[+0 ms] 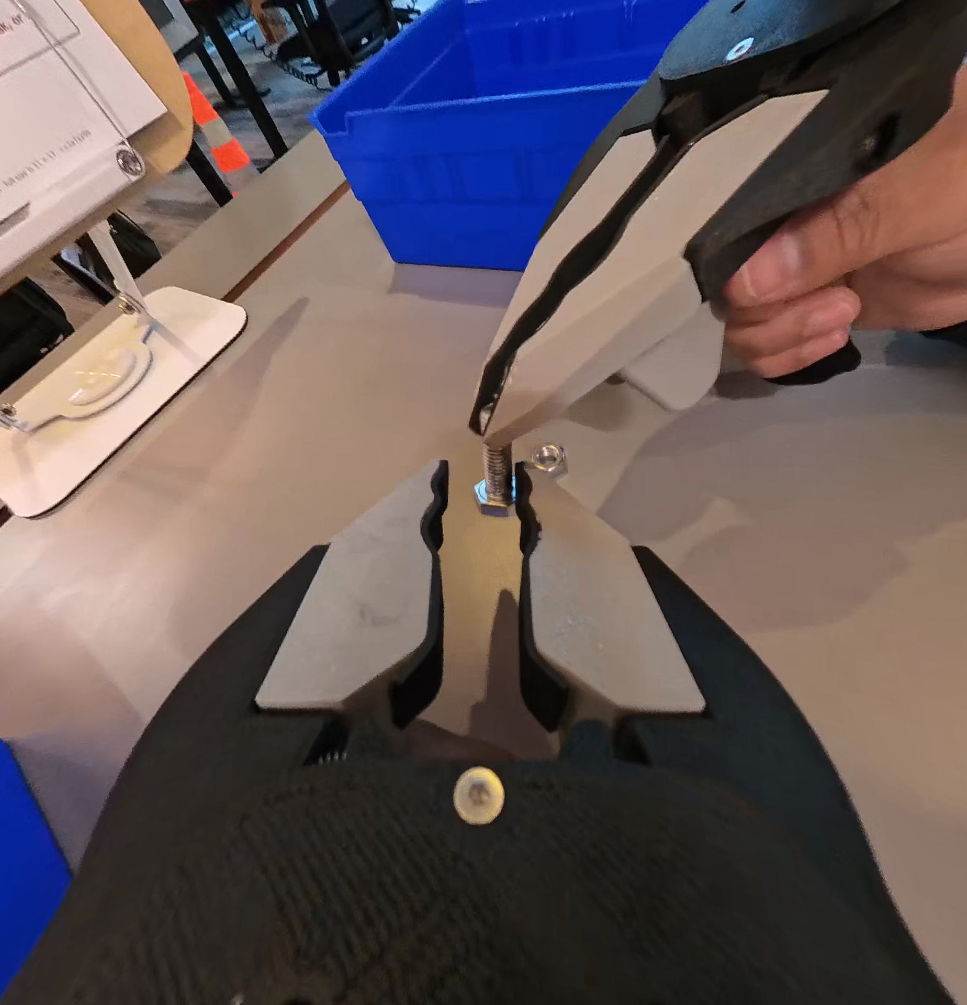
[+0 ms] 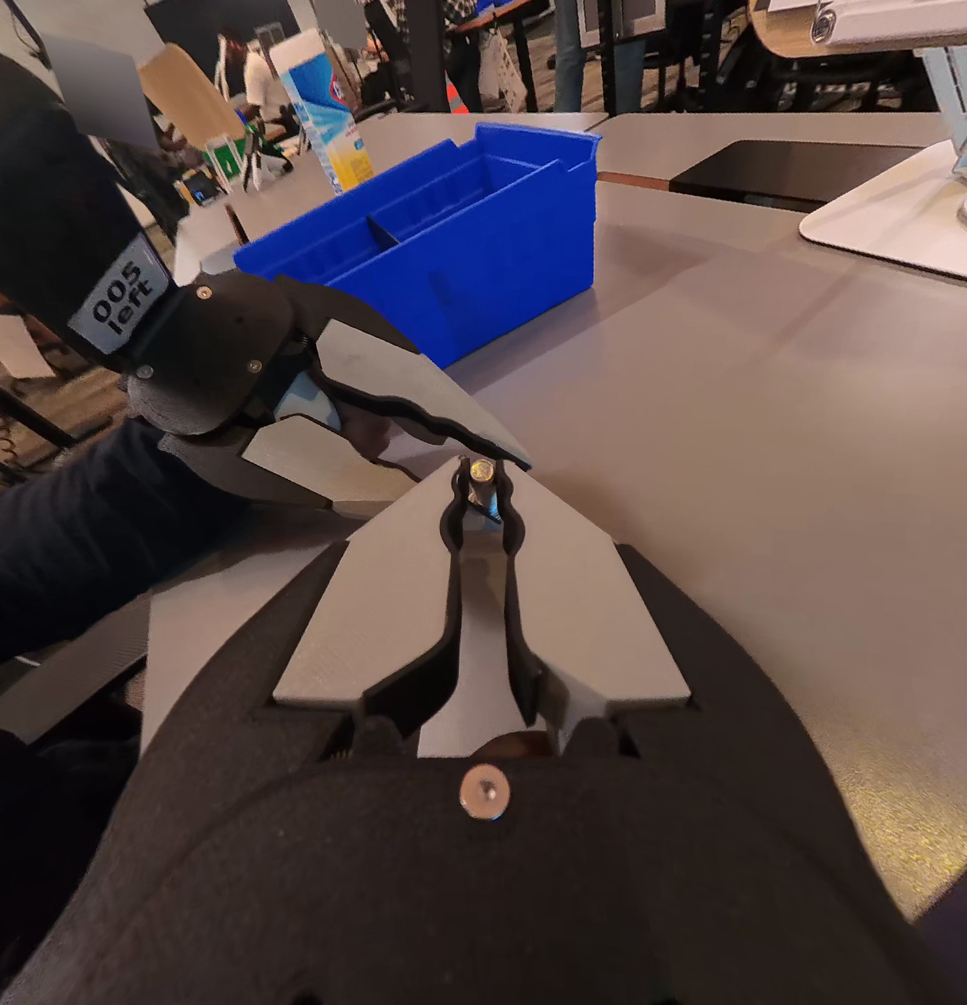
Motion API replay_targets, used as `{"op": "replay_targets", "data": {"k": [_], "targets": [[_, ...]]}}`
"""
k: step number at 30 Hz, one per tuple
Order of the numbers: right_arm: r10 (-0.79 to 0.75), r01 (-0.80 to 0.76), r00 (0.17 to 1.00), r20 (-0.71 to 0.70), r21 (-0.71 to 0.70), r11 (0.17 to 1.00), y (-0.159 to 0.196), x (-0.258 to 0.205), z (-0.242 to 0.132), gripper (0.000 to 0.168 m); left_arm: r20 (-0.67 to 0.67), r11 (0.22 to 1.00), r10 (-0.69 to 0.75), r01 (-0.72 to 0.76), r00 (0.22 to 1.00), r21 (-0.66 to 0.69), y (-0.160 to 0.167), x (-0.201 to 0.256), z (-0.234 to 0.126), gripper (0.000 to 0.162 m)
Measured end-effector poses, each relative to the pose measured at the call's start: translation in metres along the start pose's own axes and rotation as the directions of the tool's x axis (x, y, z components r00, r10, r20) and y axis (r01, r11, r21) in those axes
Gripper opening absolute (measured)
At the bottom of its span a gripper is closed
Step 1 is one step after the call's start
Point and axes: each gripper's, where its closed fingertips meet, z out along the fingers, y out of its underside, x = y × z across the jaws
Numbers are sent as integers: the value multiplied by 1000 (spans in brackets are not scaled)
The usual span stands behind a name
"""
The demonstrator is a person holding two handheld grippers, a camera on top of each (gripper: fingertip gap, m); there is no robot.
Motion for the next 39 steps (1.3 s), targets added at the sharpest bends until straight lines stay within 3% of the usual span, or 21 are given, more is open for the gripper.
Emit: {"op": "replay_targets", "data": {"k": [6, 9, 15, 22, 30, 39], "targets": [[62, -64, 997, 48, 46, 997, -7, -3, -4, 6, -61, 996, -69, 72, 996, 51, -7, 1, -7, 23], [74, -78, 996, 57, 74, 994, -11, -2, -6, 6, -118, 995, -79, 85, 990, 49, -6, 7, -8, 34], [87, -95, 992, 90, 98, 991, -16, -5, -12, 6, -118, 995, -80, 87, 990, 55, -4, 5, -7, 26], [102, -115, 988, 113, 113, 987, -19, -7, -13, 6, -134, 994, -77, 86, 988, 64, -7, 9, -7, 27], [-30, 0, 974, 223, 135, 991, -26, -31, -26, 7, -269, 981, -89, 132, 959, 143, -22, 25, -21, 22], [-85, 55, 963, 255, 121, 991, -23, -41, -29, 7, -288, 980, -26, 81, 957, 181, -27, 32, -28, 20]]}}
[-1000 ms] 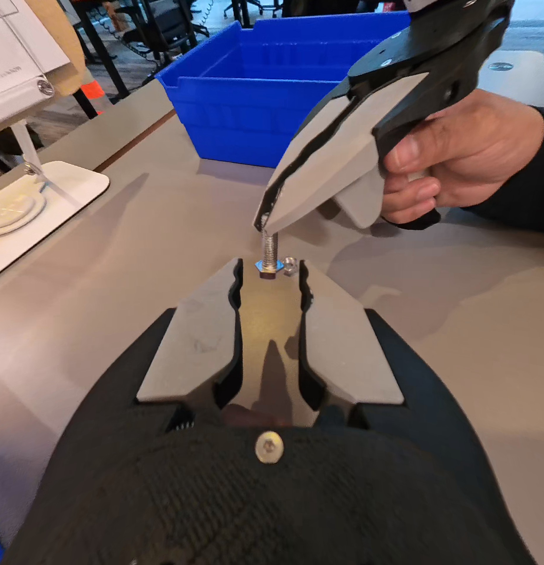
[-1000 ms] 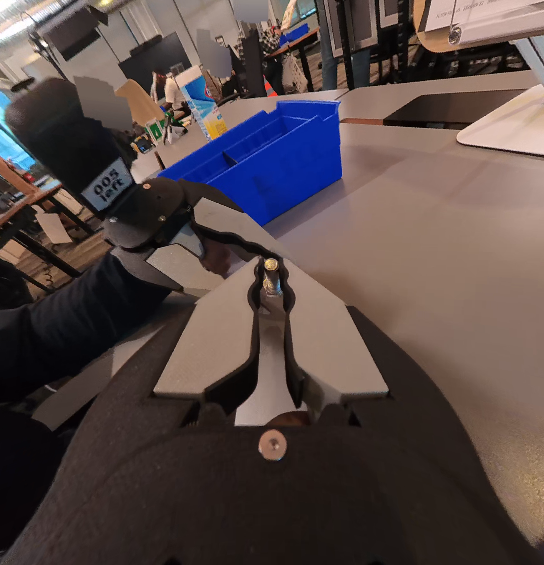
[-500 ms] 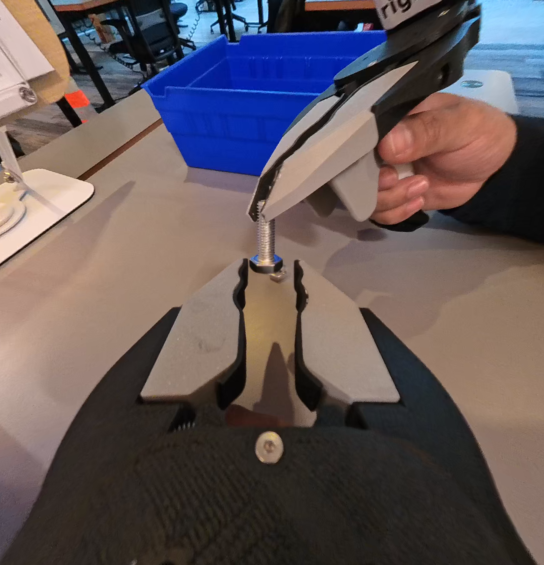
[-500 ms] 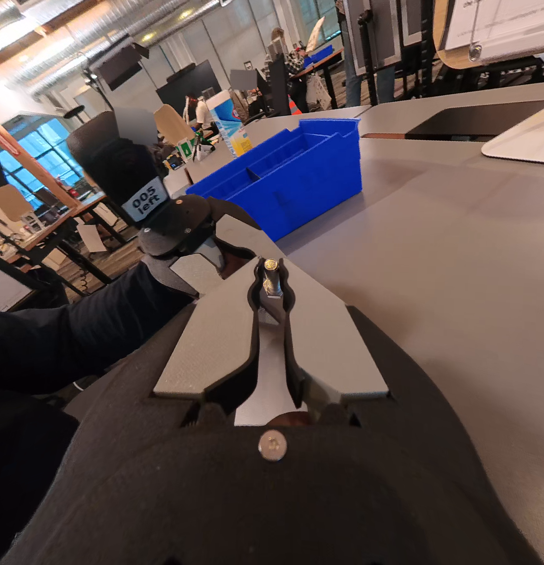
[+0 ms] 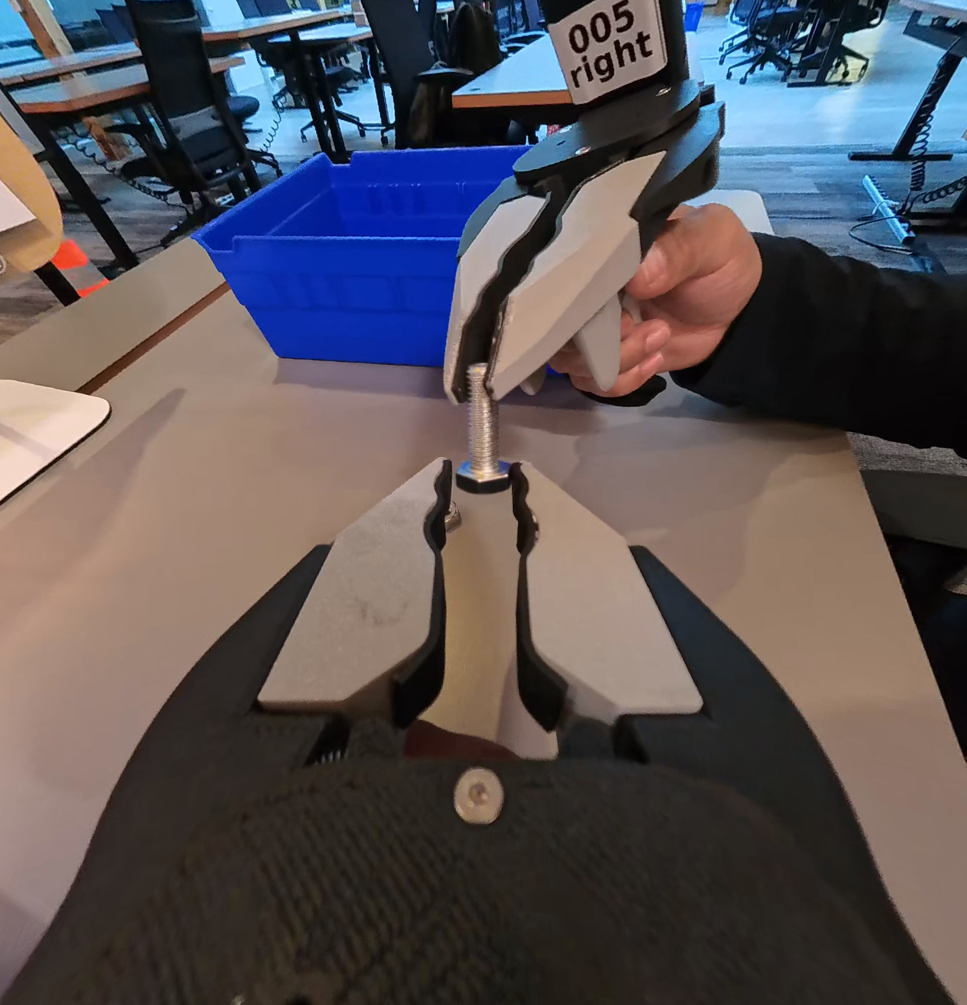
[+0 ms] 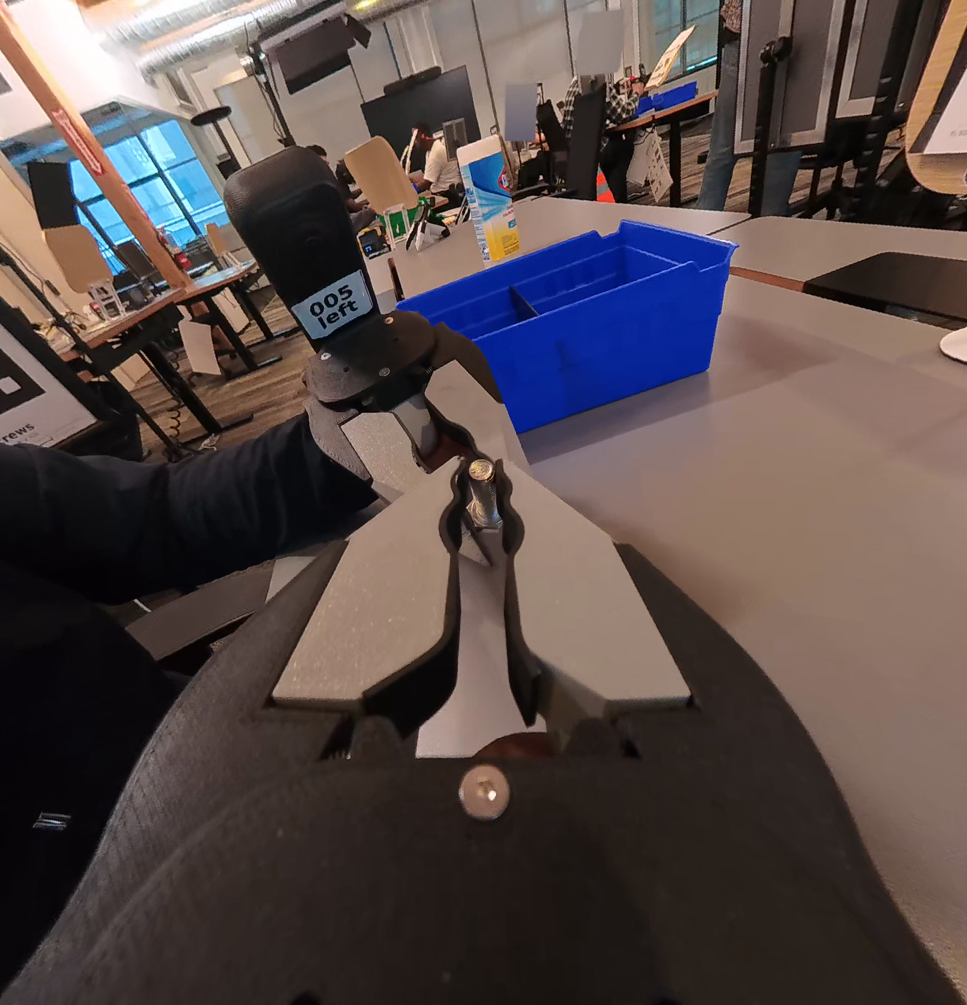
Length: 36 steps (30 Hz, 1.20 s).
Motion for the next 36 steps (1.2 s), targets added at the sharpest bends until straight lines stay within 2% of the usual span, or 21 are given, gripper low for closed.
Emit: {"op": "replay_targets", "data": {"k": [13, 19, 22, 36], "targets": [[18, -18, 1000, -21, 16, 1000, -1, 5, 0, 7, 23, 1000, -11, 11, 1000, -15, 0, -4, 3, 16], [40, -39, 998, -41, 27, 999, -2, 10, 0, 20, 41, 999, -49, 50, 998, -3, -2, -11, 0, 16], [20, -19, 999, -41, 19, 1000, 0, 7, 3, 7, 35, 999, -35, 35, 999, -11, -2, -6, 3, 16], [-14, 11, 997, -71, -37, 999, 7, 9, 4, 6, -2, 997, -73, 73, 997, 16, -5, -5, -2, 16]]}}
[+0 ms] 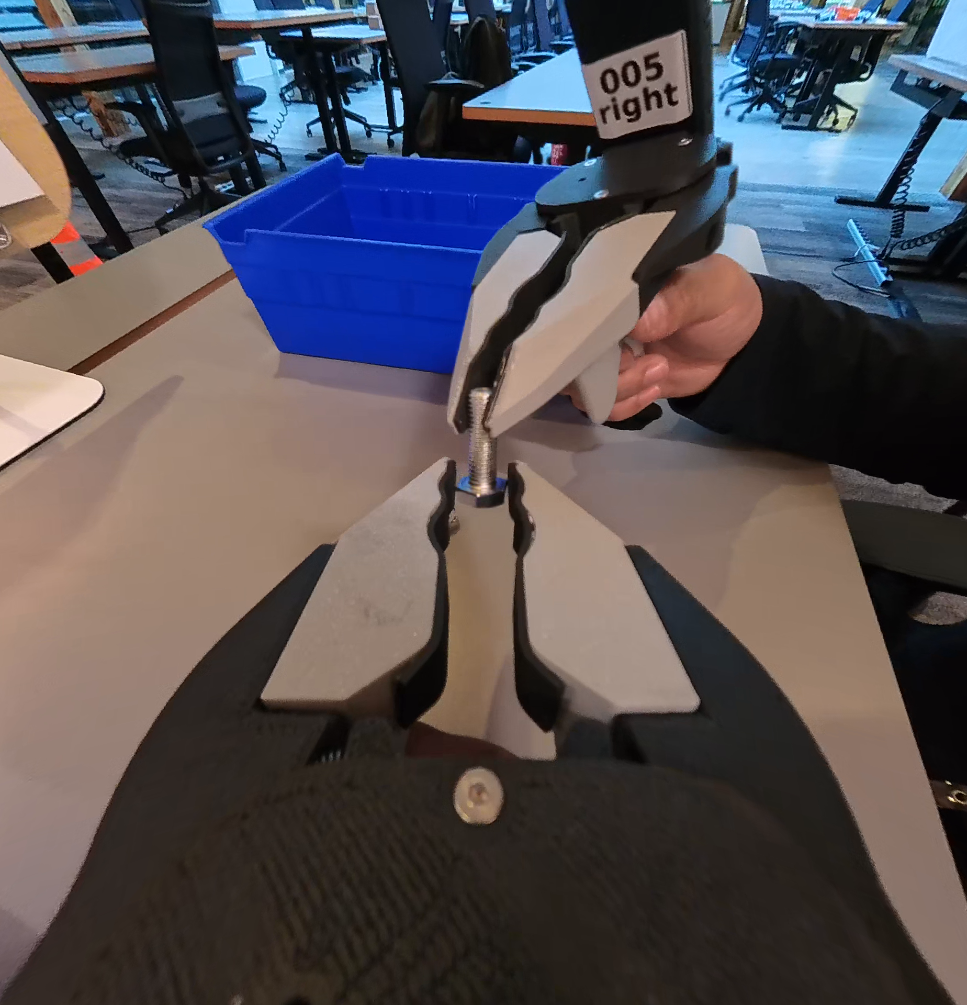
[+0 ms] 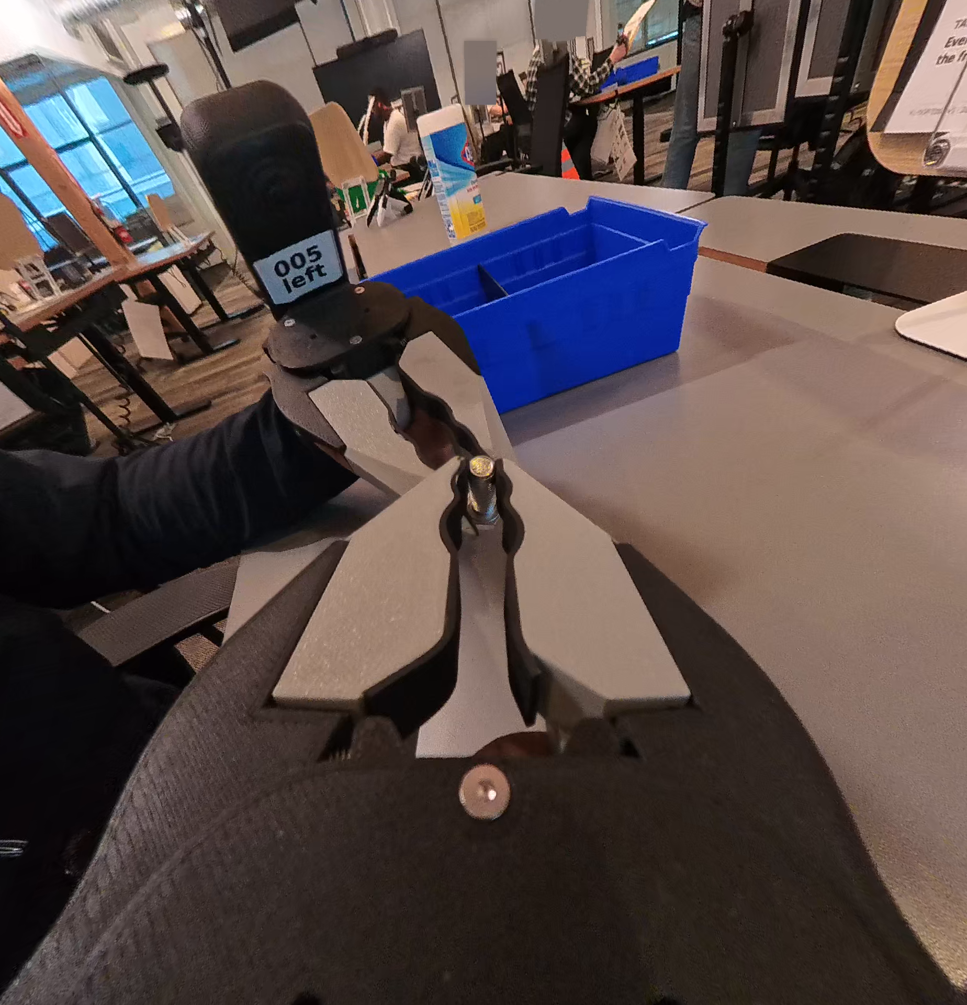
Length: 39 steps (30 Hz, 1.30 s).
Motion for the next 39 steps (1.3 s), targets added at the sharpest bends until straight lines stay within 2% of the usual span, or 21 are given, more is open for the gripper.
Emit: {"op": "replay_targets", "data": {"k": [14, 23, 33, 36, 39], "targets": [[2, -2, 1000, 0, -27, 1000, 5, 0, 3, 6, -22, 1000, -20, 19, 1000, -16, 3, 1, -1, 7], [-2, 1, 1000, -12, -42, 999, 8, 2, 4, 6, -45, 995, -89, 87, 995, -37, 7, 0, 0, 7], [25, -25, 1000, -7, -33, 999, 8, 4, 3, 7, -33, 997, -67, 66, 997, -40, 9, -1, 1, 7], [17, -18, 999, -45, -15, 1000, 4, 10, 0, 17, -36, 994, -103, 102, 994, -45, 13, -6, 1, 7], [1, -2, 994, -107, -7, 1000, 2, 19, -6, 18, -43, 985, -174, 174, 984, -4, 10, -14, -2, 6]]}}
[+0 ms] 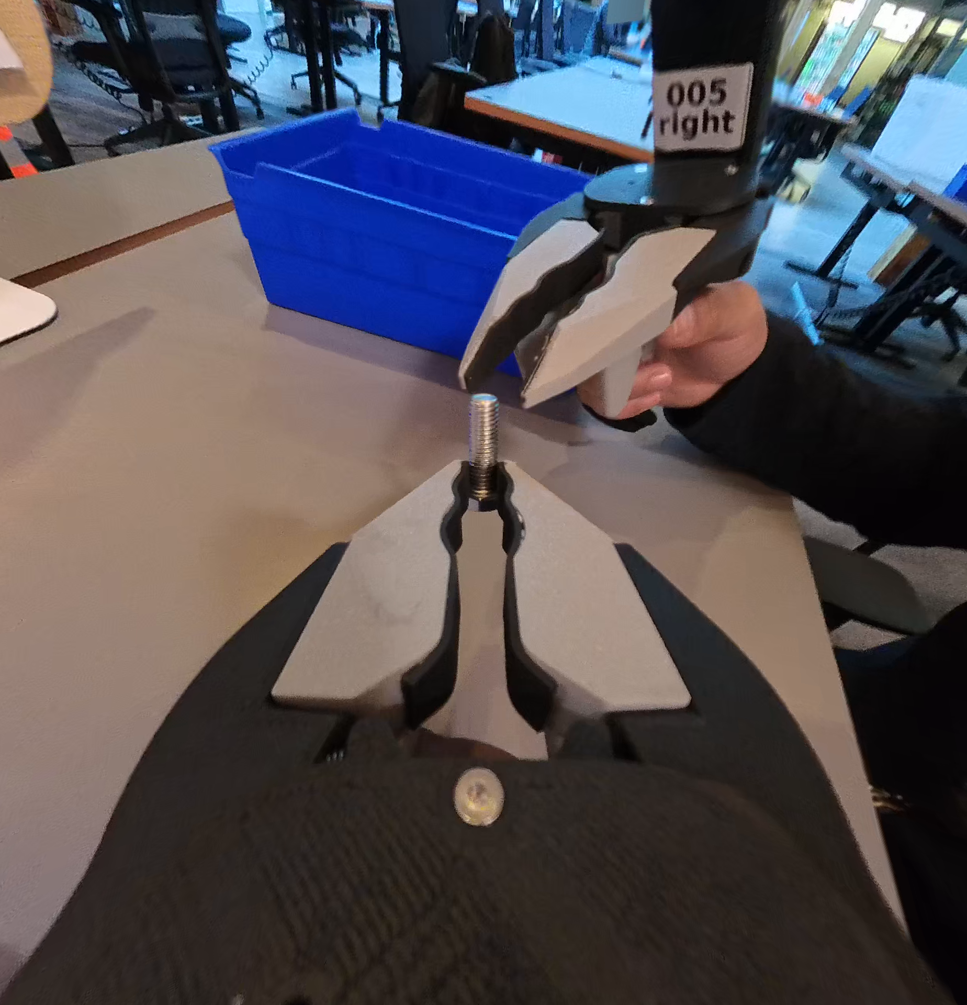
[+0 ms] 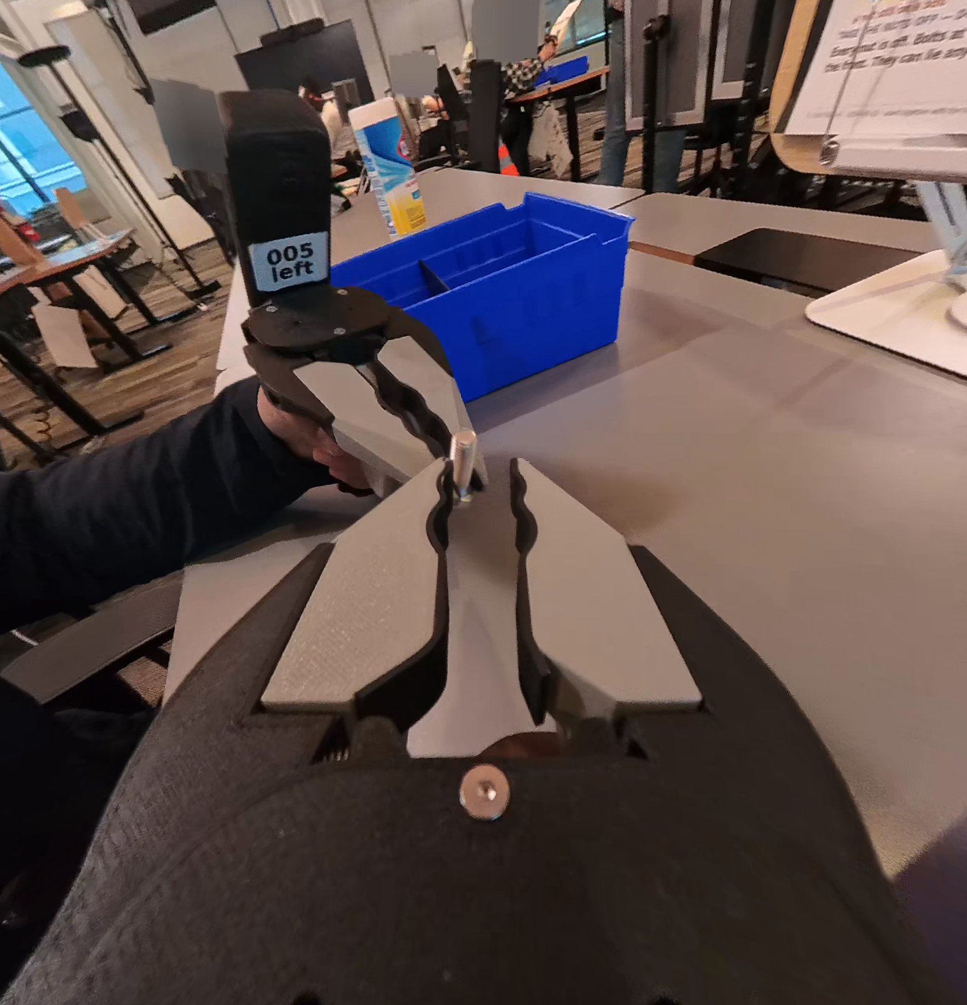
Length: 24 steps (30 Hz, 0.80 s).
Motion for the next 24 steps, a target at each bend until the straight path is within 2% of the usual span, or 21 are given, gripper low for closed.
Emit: {"op": "replay_targets", "data": {"k": [4, 20, 24], "targets": [[24, -24, 999, 28, 12, 1000, -2, -4, 1, 13, -50, 994, -97, 99, 994, 37, -3, -2, -3, 6], [15, -15, 1000, 27, -7, 1000, 3, -8, 10, 8, -74, 994, -104, 106, 992, 30, -3, 6, 4, 6], [23, -23, 1000, 5, 28, 999, -3, -2, 4, 17, -48, 994, -96, 99, 994, 47, -5, 2, 2, 7]]}}
